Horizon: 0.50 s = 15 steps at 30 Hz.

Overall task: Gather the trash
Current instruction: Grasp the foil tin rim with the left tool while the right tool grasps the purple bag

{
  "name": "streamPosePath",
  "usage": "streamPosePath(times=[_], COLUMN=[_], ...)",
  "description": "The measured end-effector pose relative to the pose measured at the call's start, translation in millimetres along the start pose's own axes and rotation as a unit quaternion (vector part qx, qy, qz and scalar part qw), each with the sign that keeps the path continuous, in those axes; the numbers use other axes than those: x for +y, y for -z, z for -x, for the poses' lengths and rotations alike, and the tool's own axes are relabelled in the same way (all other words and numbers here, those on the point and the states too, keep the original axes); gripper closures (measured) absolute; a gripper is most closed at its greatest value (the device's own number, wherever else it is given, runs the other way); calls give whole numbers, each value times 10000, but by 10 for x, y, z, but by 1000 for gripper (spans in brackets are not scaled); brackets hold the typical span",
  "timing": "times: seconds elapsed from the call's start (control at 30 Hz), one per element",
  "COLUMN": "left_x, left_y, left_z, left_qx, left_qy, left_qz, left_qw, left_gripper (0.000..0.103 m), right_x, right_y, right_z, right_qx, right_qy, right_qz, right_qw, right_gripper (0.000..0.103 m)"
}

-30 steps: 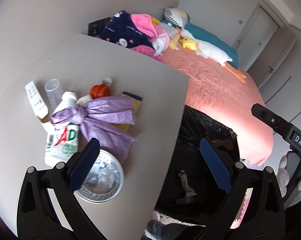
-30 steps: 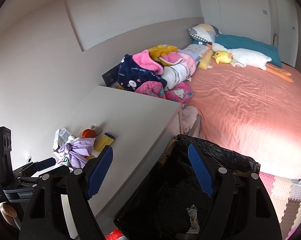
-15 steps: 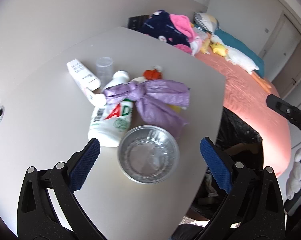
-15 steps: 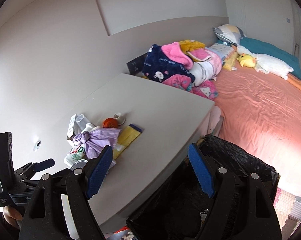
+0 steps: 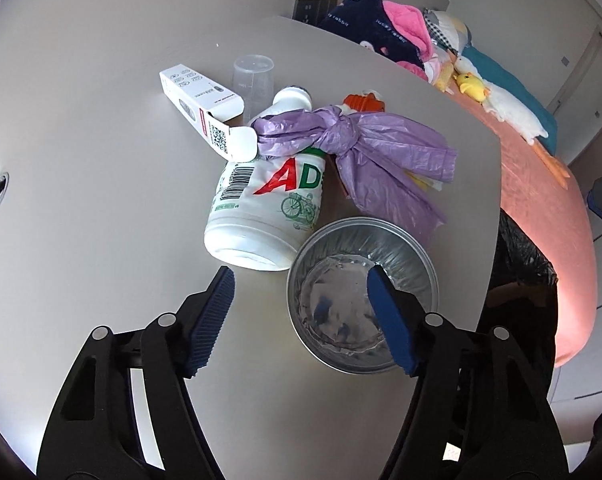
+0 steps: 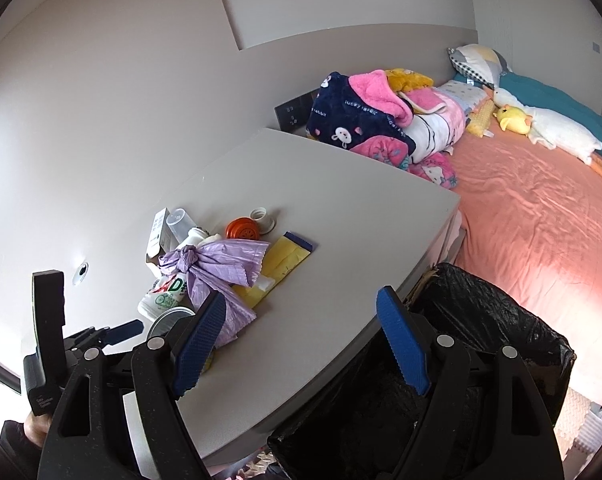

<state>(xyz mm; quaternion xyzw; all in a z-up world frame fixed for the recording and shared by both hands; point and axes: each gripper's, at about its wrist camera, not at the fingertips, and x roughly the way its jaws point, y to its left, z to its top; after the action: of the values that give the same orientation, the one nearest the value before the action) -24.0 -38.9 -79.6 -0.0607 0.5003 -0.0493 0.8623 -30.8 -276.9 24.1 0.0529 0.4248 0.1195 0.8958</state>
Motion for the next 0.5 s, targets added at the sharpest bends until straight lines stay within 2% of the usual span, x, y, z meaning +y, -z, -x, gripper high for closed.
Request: streamPosePath(times=[0.13,0.27,0.37,0.43,0.5], left_x=[11,29,20,41,81], left_y=[13,19,31,25,15], left_z=[-82,-146,-151,-147,-145], left_qx=[92,132,112,149,155], left_qy=[28,105,-5,18,128], left_qz=[-53,-55,-194,-141,-15], left_qw=[9999,9998,9997,9998,9998], left_gripper=[42,58,68,70,80], right_x=[28,58,95,128,165], right_y=[-3,-3,-5,-5,6], right_z=[-36,-74,-110,-140,-158], right_qx=[33,74,115,161,199], right_qy=[16,3,8,6,-12], right_qz=[42,51,96,149,180], right_qw=[10000,10000,9999,9998,9996], right_gripper=[25,25,25,25,25])
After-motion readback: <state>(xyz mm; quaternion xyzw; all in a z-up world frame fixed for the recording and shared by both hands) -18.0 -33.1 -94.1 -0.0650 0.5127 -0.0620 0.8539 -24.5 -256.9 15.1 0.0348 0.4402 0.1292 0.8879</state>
